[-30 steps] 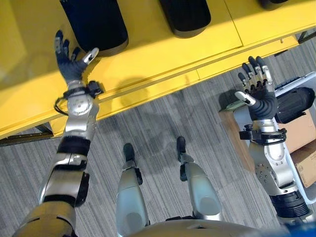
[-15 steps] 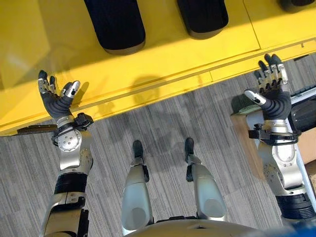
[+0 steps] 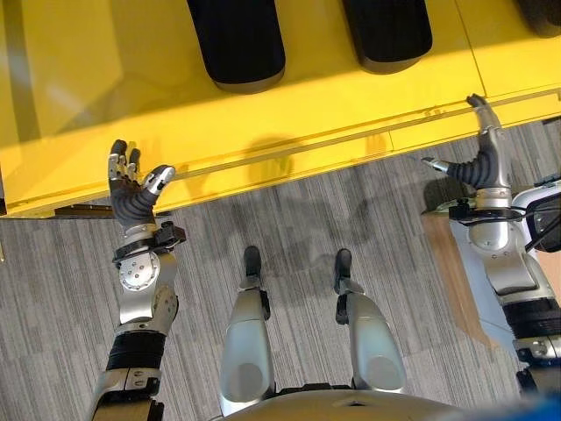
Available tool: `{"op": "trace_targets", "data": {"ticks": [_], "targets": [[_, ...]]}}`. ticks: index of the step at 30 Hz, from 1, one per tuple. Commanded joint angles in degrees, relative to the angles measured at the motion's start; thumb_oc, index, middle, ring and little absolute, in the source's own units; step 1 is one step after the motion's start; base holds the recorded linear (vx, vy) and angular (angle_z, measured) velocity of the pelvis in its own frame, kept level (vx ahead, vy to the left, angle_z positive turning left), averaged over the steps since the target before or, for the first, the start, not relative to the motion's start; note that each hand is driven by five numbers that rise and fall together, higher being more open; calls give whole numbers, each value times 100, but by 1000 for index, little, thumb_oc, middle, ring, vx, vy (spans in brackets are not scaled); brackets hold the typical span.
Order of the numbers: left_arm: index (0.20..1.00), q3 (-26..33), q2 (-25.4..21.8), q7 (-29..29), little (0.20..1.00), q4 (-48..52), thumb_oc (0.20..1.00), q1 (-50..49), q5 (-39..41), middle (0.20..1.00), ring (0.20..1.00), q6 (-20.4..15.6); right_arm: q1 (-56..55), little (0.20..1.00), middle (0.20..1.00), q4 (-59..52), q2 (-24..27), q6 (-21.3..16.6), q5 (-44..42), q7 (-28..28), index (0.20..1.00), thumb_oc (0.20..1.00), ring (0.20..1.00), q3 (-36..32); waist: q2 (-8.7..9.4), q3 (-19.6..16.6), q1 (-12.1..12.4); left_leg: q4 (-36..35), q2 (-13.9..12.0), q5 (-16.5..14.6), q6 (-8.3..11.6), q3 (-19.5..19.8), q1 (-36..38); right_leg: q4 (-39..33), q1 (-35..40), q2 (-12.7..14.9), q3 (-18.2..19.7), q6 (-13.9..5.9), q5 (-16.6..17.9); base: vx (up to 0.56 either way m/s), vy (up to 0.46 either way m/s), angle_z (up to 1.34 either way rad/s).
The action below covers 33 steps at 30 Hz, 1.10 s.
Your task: Move parts from the plastic box to the shelf.
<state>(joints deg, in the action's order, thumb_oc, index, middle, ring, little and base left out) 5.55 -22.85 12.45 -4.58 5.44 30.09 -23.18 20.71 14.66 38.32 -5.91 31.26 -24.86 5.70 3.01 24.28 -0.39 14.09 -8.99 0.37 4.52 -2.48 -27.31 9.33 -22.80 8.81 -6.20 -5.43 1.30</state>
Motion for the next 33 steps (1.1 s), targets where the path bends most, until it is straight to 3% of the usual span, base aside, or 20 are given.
{"op": "trace_targets", "data": {"ticks": [1,16,33], "targets": [[1000,191,-111,-103,1000,421,1000,-91,-141,1000,1000,-326,275,1000,1000,-38,214,240,682,-372,1000,1000,1000,36,73,-83,-3,632,-433,-513,209,147,-221,193,417,541,-118,-267,-237,0,0,0],[1000,151,-155,-123,1000,674,1000,-111,-355,1000,1000,-398,951,1000,1000,970,415,603,1143,-443,1000,1000,1000,511,16,10,124,666,-404,-508,207,176,-230,248,404,552,-115,-253,-237,-1,0,0],[1000,50,-208,-236,1000,748,1000,-178,-380,1000,1000,-350,1474,1000,1000,800,791,700,1506,-474,1000,1000,1000,586,27,43,178,728,-397,-510,192,214,-267,374,329,525,-80,-227,-273,-1,0,0]]}}
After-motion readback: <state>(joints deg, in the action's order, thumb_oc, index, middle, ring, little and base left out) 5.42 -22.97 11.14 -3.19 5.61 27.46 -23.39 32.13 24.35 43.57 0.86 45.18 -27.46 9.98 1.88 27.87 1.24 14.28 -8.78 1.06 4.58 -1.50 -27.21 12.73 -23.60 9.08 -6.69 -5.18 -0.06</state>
